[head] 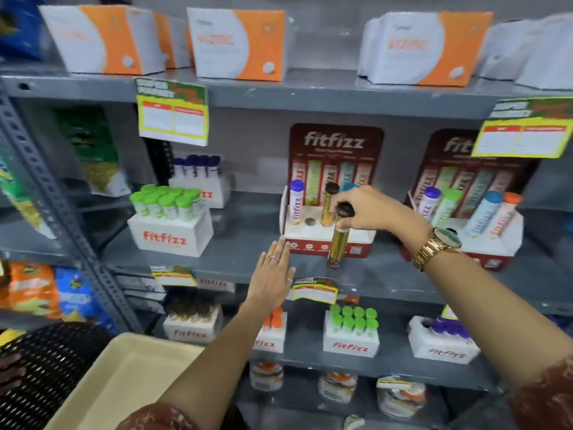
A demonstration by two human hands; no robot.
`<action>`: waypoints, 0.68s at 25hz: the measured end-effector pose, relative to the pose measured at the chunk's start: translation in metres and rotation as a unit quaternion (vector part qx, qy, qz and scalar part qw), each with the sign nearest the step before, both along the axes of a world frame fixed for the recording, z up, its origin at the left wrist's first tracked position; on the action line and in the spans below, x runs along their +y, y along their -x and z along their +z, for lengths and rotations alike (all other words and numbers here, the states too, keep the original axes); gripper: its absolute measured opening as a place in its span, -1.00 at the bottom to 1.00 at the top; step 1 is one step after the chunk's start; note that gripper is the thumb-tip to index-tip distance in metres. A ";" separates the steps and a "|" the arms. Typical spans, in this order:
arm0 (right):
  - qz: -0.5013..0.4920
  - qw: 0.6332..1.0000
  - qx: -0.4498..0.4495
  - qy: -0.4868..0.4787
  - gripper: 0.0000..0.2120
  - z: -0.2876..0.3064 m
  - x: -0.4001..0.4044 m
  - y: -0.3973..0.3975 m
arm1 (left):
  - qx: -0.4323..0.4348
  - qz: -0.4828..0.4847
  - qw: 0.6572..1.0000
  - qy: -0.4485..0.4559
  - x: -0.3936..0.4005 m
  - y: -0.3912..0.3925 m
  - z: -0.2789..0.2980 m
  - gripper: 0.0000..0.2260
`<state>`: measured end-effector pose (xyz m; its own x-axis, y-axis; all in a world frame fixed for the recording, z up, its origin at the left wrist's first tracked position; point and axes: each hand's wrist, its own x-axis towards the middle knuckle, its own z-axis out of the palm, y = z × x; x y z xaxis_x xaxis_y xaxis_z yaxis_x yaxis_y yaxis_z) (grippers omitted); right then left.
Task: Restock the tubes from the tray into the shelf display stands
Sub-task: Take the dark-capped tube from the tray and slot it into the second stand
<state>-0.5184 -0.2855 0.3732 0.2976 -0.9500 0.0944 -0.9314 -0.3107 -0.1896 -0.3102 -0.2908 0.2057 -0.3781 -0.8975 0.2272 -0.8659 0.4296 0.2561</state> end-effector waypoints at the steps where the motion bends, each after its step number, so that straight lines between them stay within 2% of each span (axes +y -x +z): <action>1: -0.021 1.000 0.007 0.006 -0.76 0.005 0.003 0.019 | 0.004 -0.018 1.000 0.001 -0.002 0.021 0.002 -0.49; 6: -0.092 0.996 0.006 0.020 -0.74 0.017 0.016 0.101 | 0.018 -0.091 0.996 0.005 0.004 0.110 0.000 -0.49; 17: -0.140 0.990 -0.001 -0.004 -0.73 0.016 0.026 0.209 | -0.038 -0.153 0.986 -0.044 0.003 0.232 -0.035 -0.47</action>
